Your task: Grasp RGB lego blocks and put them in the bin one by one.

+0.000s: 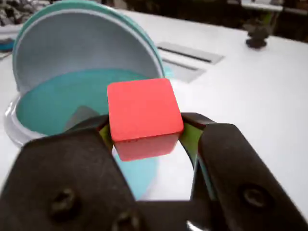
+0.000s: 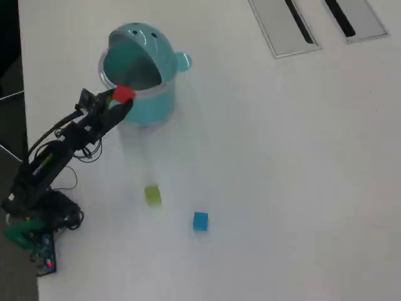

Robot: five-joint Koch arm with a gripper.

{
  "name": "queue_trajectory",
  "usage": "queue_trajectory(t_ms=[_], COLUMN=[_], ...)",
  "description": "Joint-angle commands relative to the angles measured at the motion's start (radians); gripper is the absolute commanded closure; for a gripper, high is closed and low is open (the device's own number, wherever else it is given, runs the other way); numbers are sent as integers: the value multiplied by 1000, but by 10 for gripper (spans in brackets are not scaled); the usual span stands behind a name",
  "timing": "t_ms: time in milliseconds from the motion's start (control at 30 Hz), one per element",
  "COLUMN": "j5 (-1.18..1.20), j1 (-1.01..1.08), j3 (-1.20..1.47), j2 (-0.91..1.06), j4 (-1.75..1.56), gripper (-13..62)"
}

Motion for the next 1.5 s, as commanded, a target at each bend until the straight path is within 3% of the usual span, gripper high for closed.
queue_trajectory(t_ms=[0, 867, 1000, 1067, 1133, 1467], j5=[0, -8, -20, -35, -46, -58], j1=[-14, -110, -138, -150, -149, -117], j3=[-132, -704, -707, -707, -707, -670], j2=[20, -658, -696, -698, -684, -558], j4=[0, -46, -67, -67, -63, 31], gripper=[346, 346, 341, 266, 239, 239])
